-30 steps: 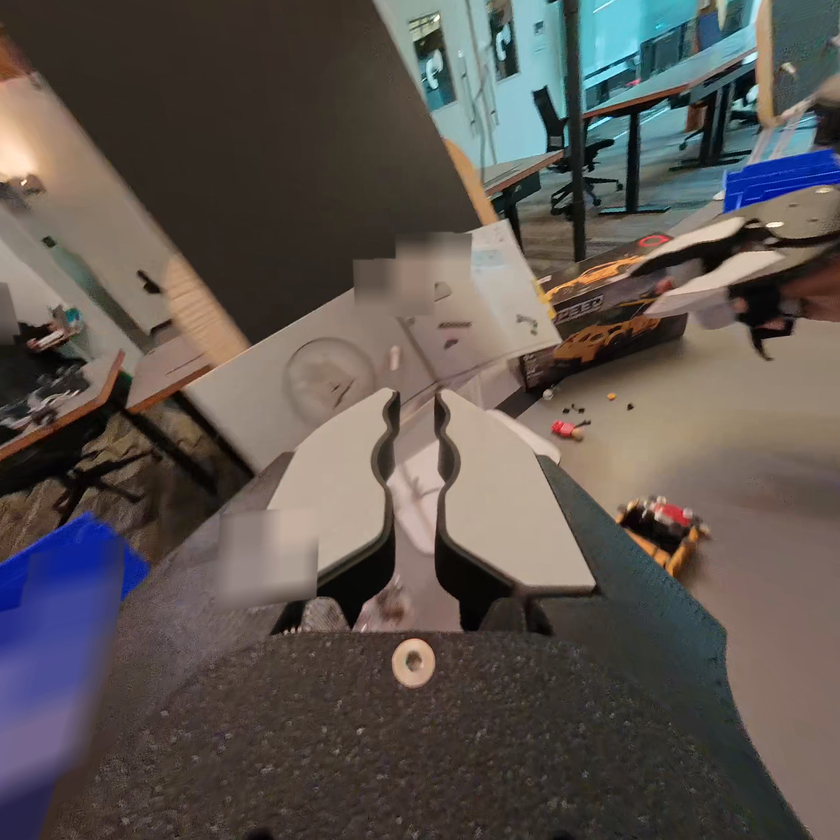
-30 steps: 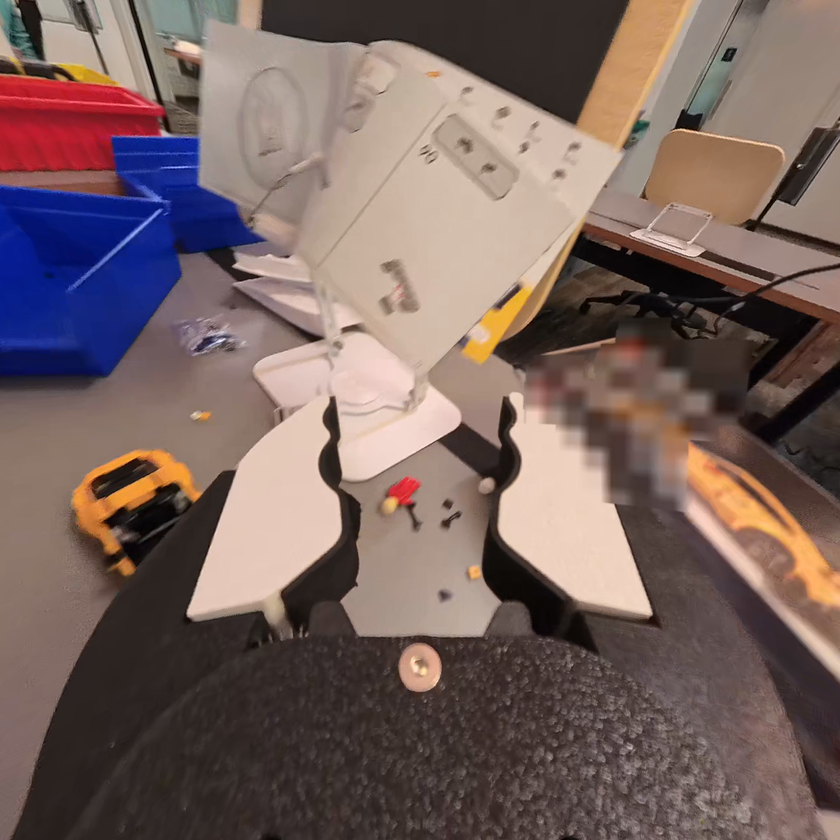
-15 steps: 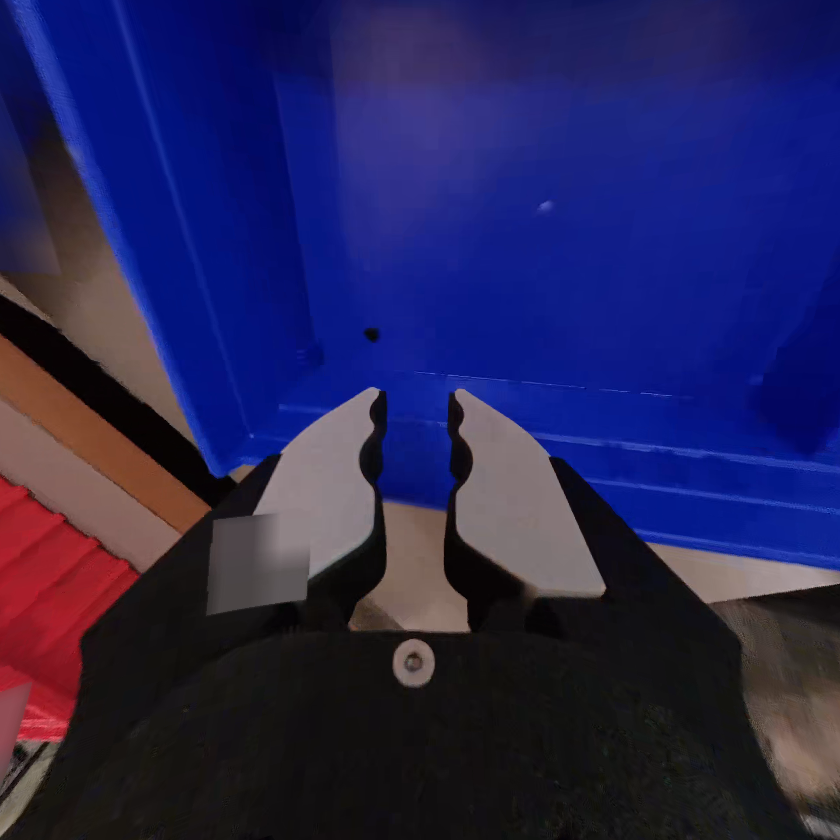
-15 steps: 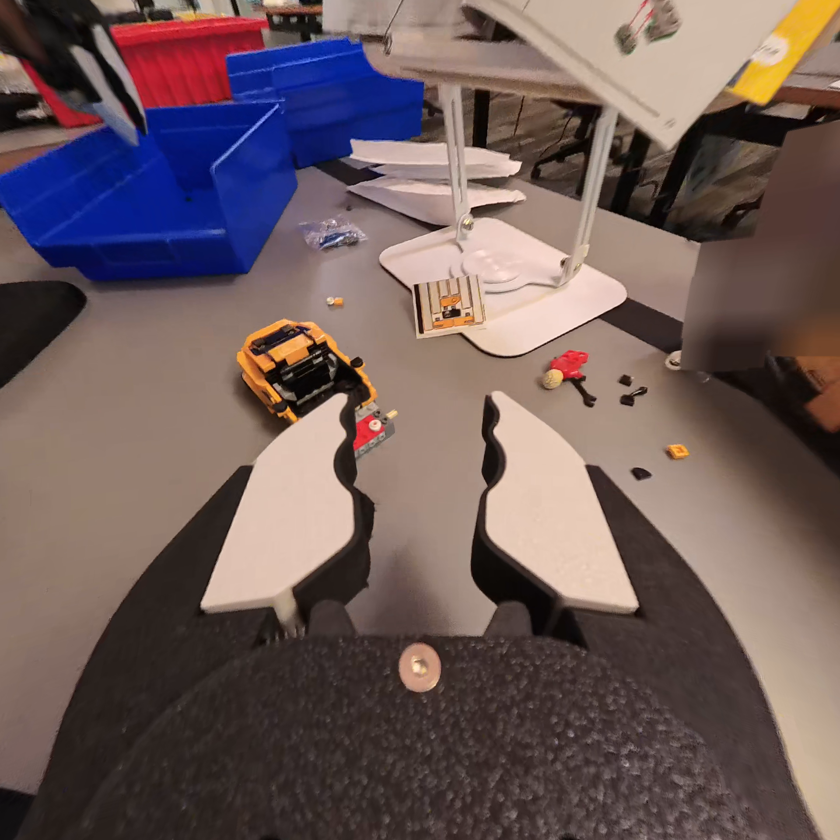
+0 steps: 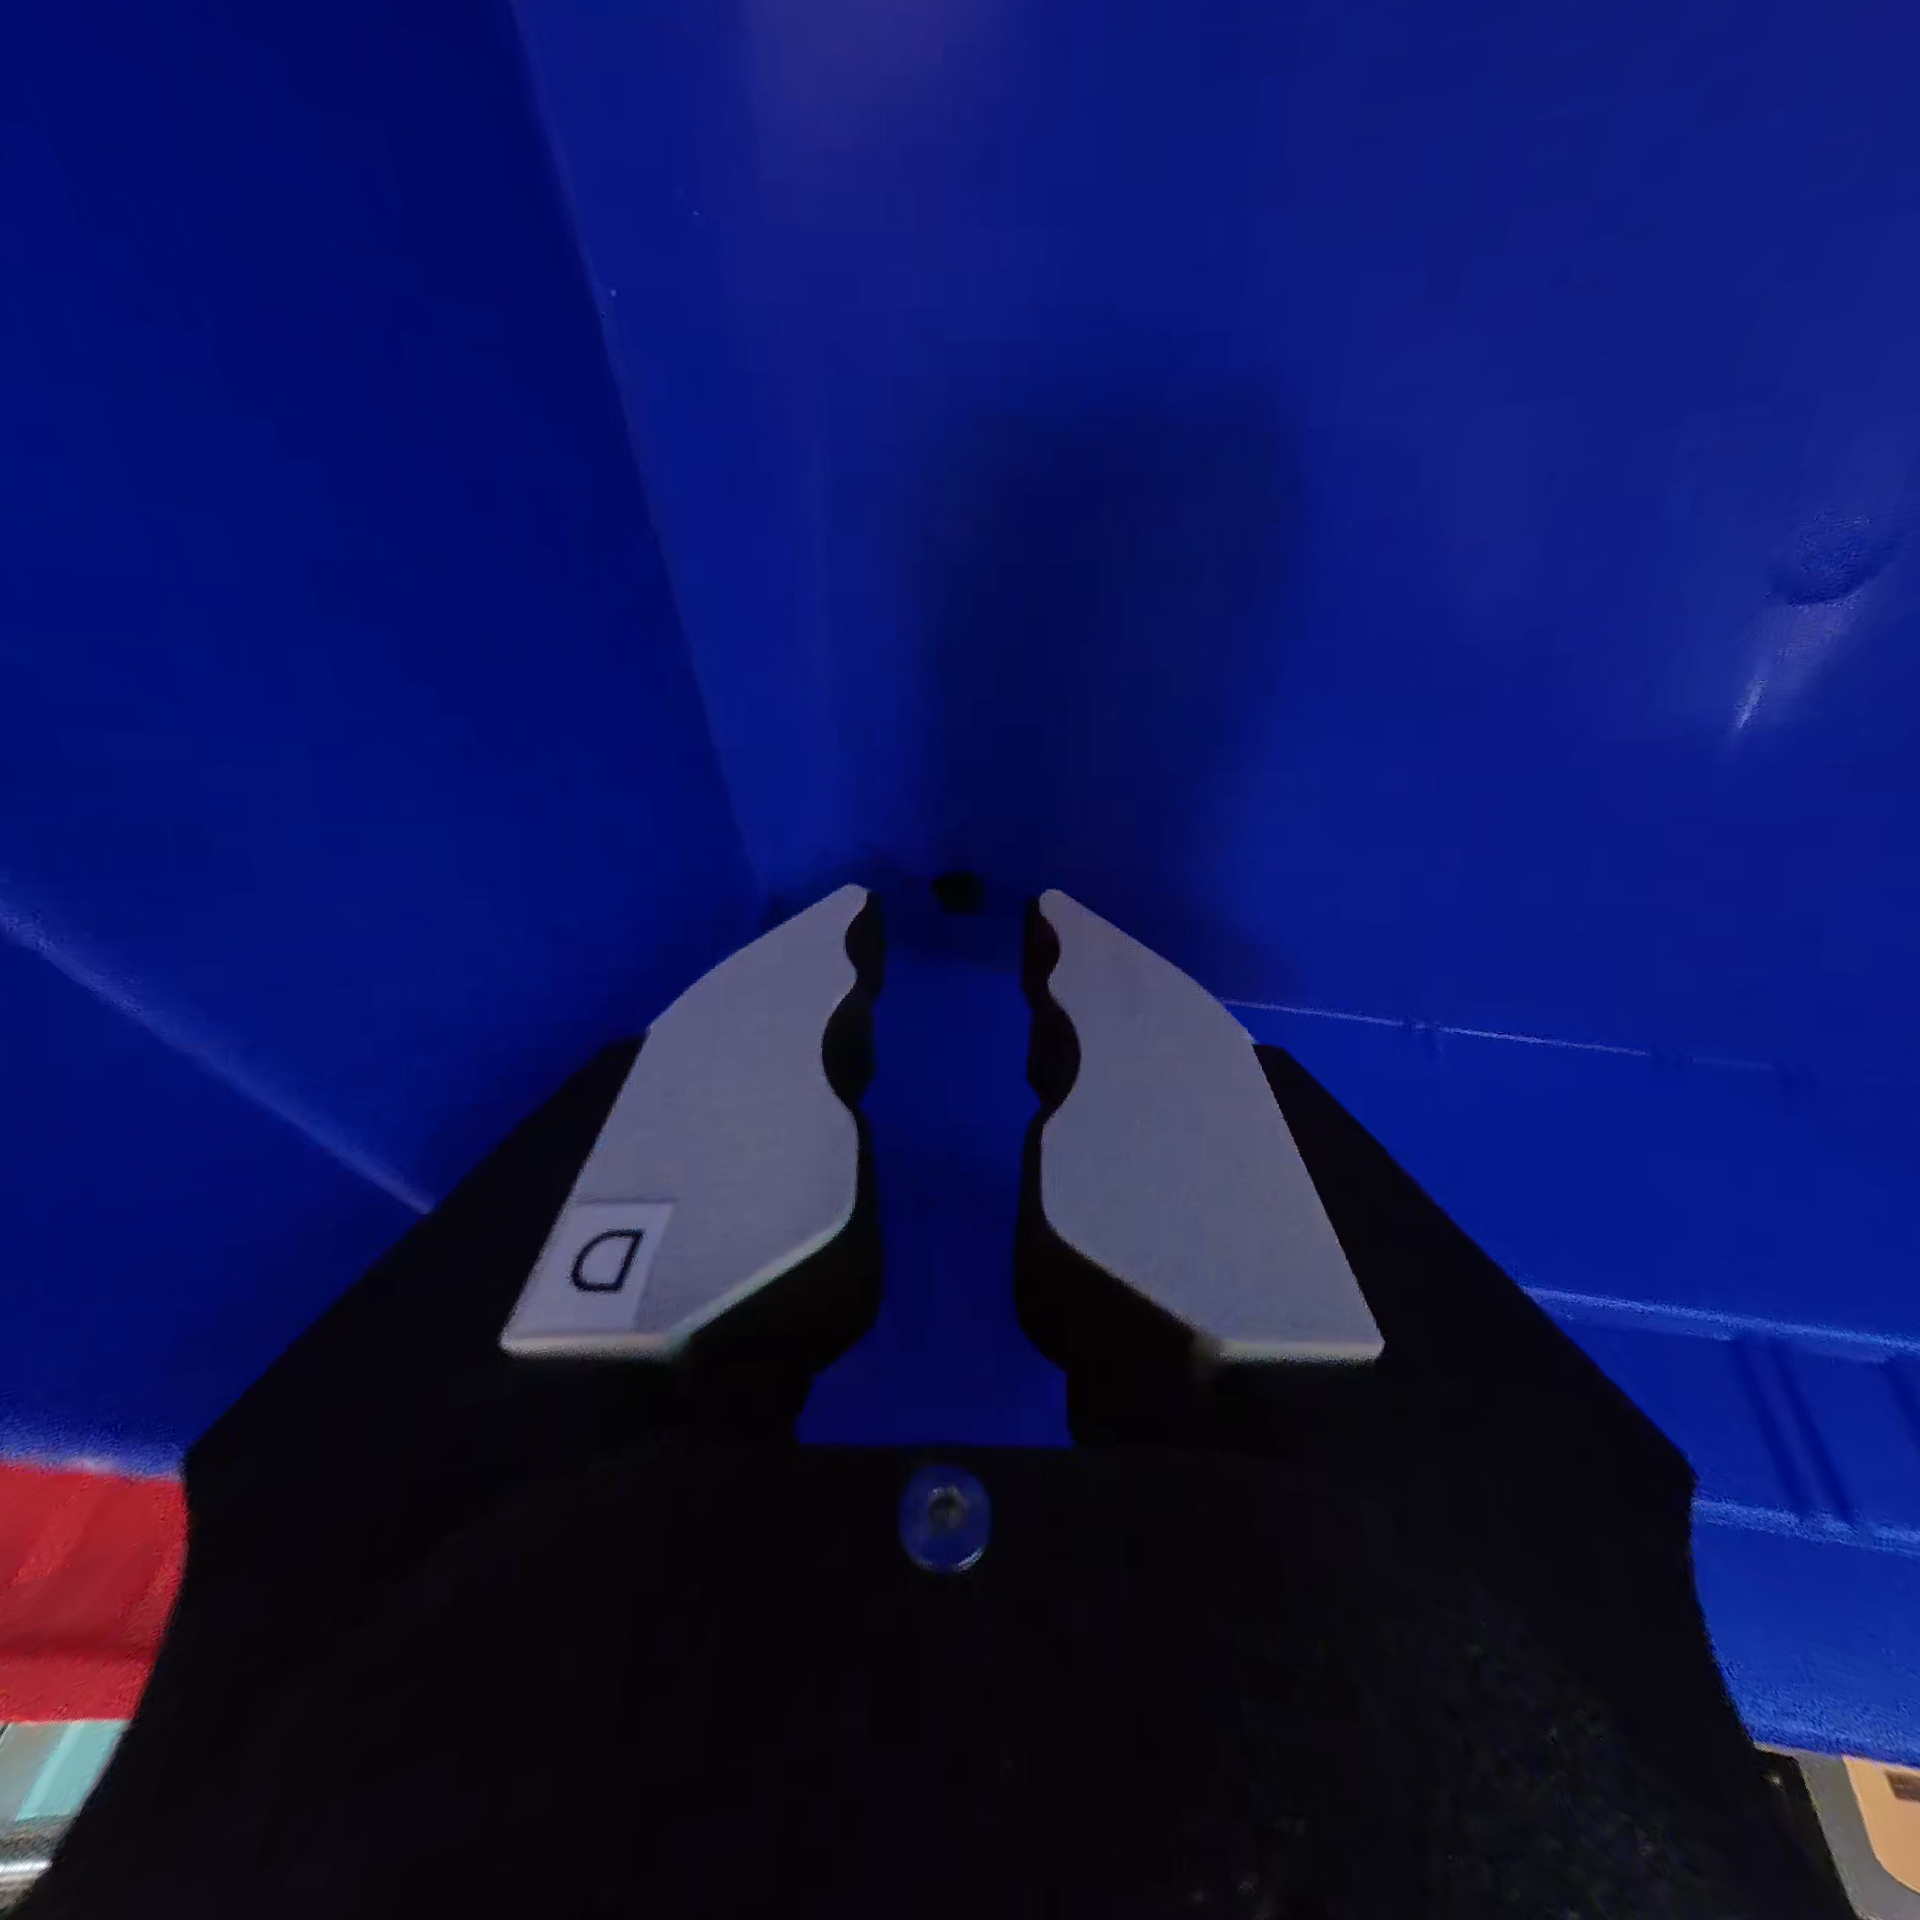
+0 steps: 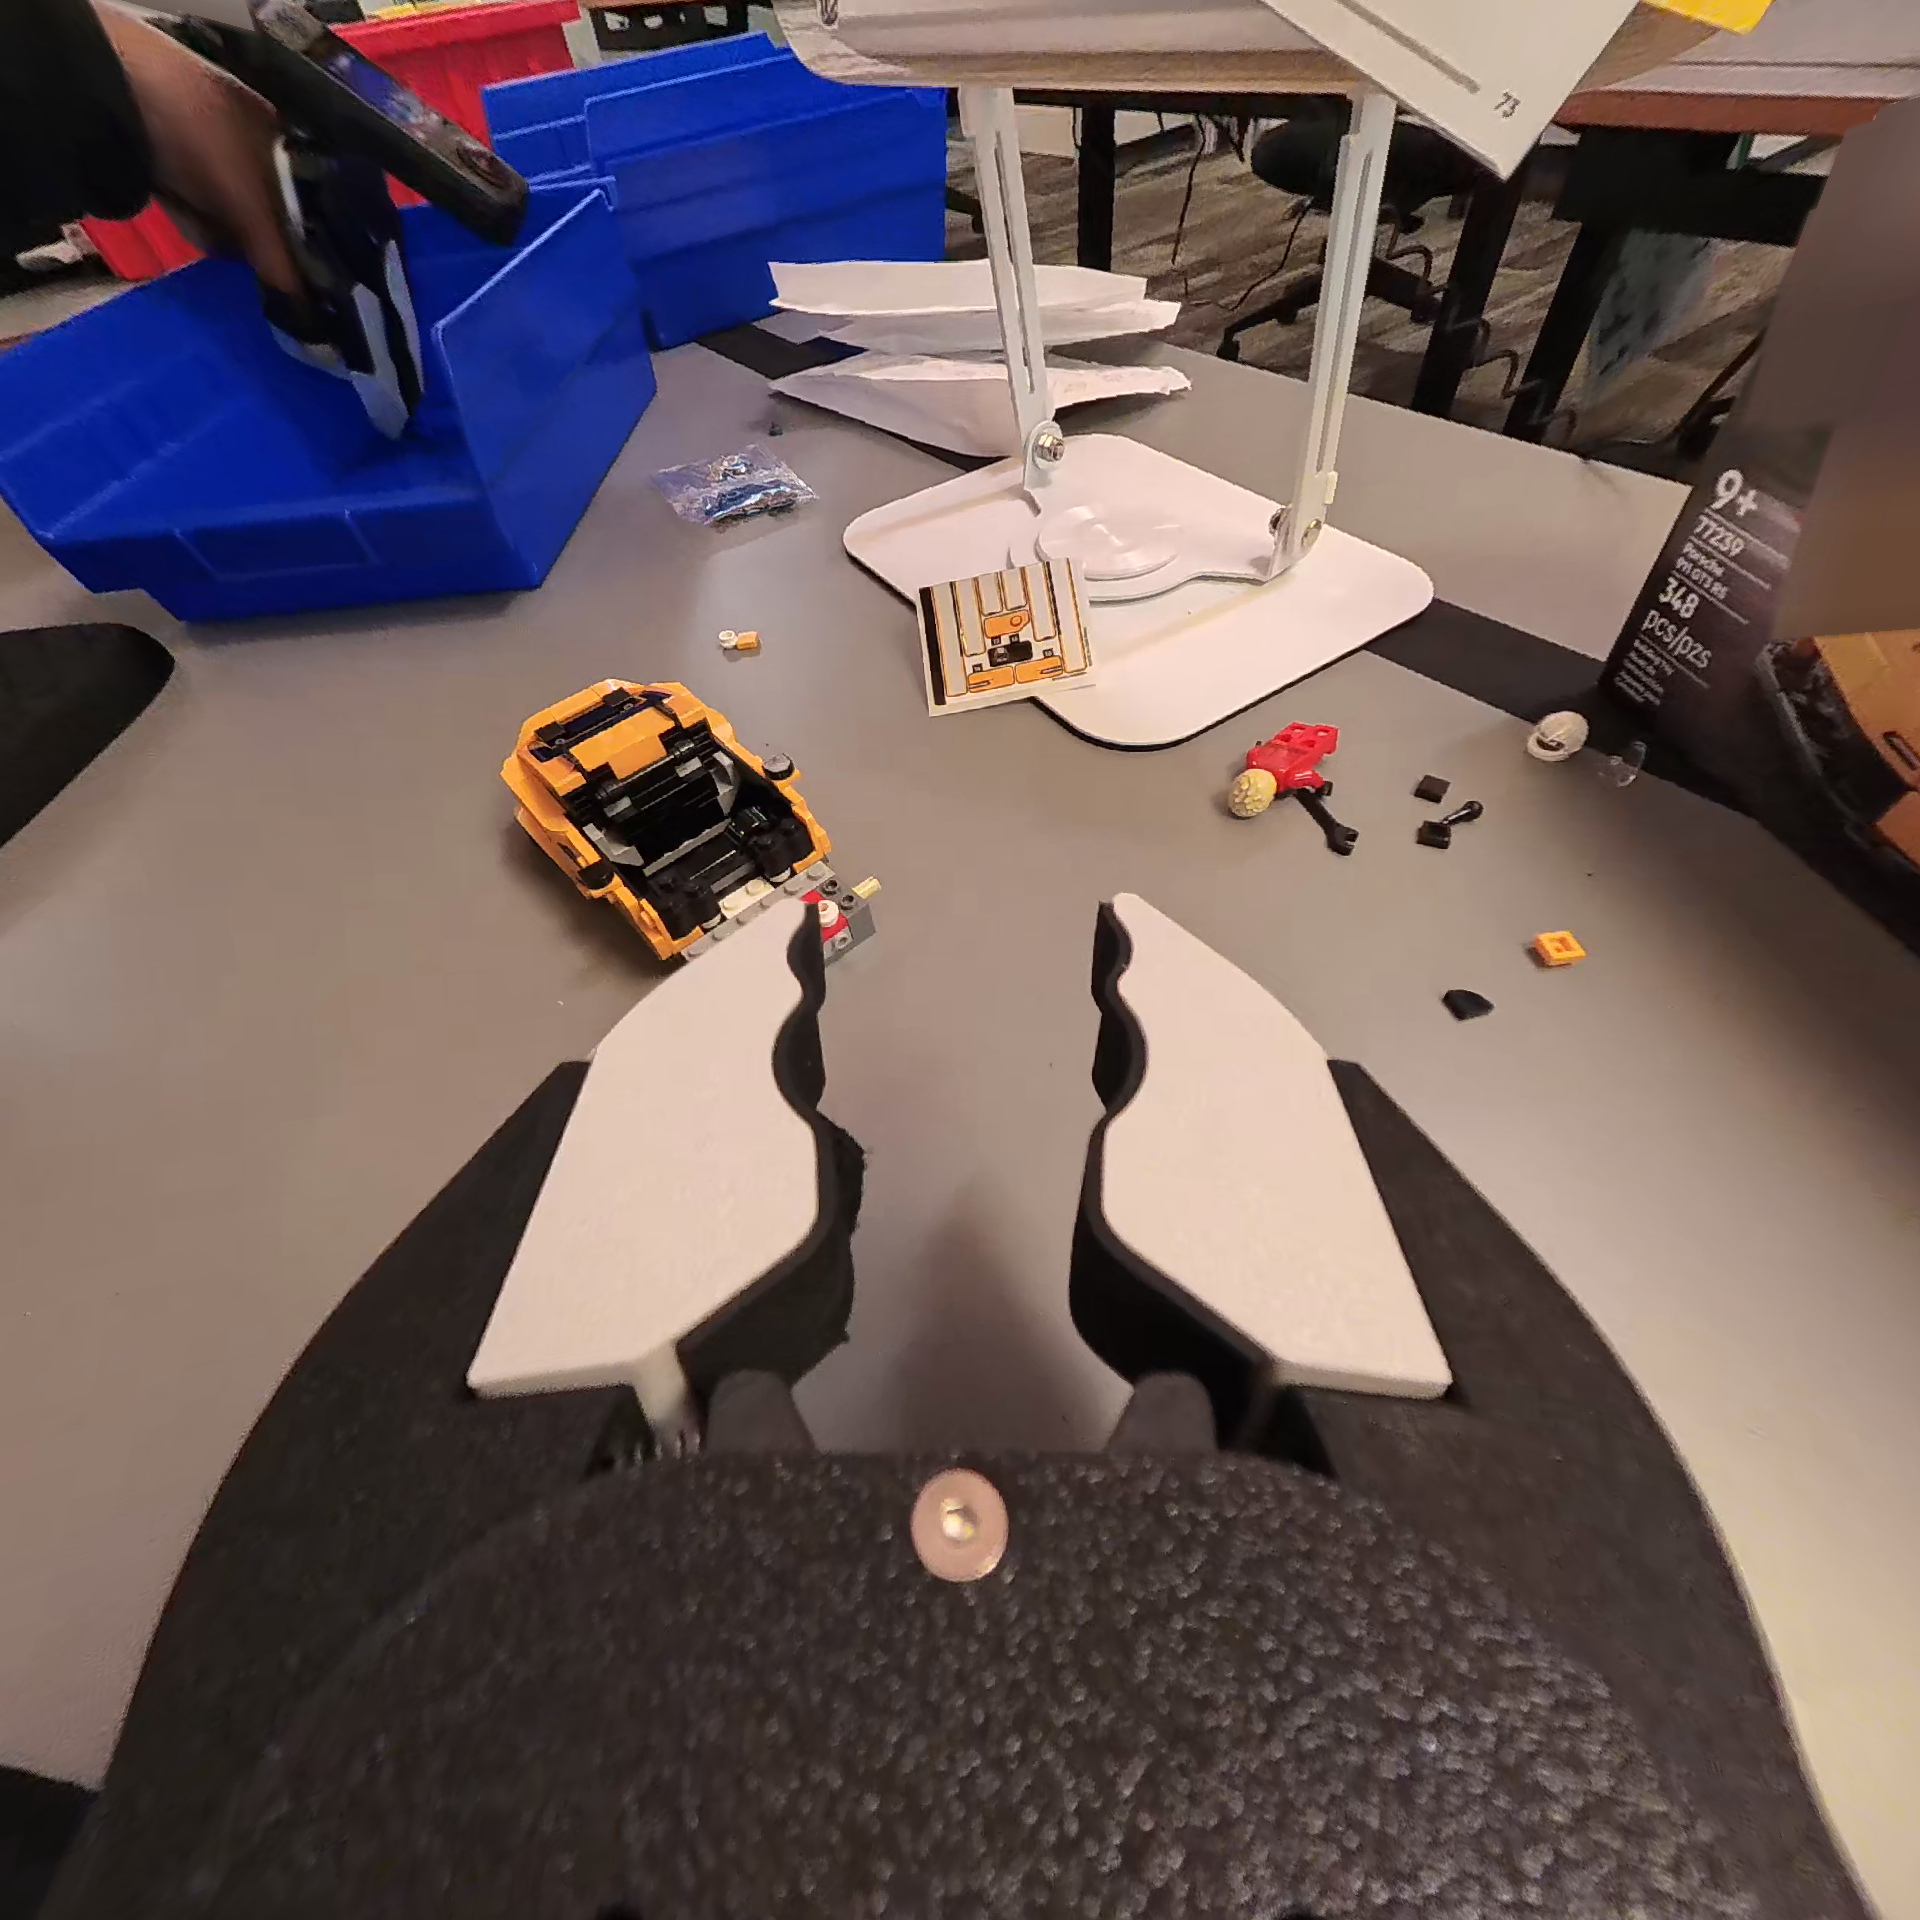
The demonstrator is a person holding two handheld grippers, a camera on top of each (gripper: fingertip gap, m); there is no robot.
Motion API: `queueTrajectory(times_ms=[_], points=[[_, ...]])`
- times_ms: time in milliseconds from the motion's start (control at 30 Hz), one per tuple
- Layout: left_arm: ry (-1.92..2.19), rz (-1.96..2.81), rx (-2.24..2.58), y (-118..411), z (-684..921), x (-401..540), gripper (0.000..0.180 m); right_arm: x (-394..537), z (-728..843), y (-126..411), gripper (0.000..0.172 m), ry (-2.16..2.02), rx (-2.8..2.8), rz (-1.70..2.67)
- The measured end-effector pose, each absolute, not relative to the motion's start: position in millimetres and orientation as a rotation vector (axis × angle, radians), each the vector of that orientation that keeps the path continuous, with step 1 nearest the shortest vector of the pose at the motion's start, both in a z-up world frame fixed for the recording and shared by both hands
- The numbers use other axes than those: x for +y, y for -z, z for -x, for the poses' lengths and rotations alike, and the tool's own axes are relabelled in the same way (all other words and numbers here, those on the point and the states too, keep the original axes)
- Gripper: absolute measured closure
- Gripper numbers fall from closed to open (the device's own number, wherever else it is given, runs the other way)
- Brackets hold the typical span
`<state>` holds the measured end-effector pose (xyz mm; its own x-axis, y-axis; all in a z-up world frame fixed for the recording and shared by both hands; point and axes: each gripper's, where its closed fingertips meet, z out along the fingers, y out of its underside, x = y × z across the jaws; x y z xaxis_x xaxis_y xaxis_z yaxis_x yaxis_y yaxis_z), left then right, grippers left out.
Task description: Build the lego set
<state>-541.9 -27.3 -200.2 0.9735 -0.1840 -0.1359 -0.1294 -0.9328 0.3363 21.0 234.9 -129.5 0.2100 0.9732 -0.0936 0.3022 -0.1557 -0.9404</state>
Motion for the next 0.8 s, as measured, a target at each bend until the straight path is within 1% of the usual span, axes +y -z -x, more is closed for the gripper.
queueTrajectory(times_ms=[100,267,467,567,667,800], points=[[0.212,-2.788,-0.221,201,544,-26,0.157,234,-20,130,0.122,-0.975,-1.232,1.625],[0.083,-2.789,-0.201,203,539,-27,0.171,233,-20,134,0.122,-0.959,-1.248,1.633],[0.084,-2.782,-0.195,203,539,-26,0.172,232,-19,139,0.122,-0.940,-1.263,1.639],[0.014,-2.861,-0.150,198,531,-20,0.171,232,-19,139,0.122,-0.932,-1.270,1.636],[-0.010,-3.011,-0.197,175,514,-4,0.171,232,-20,137,0.122,-0.929,-1.270,1.628],[-0.063,-3.344,-0.369,119,460,38,0.170,231,-20,134,0.123,-0.936,-1.262,1.610]])
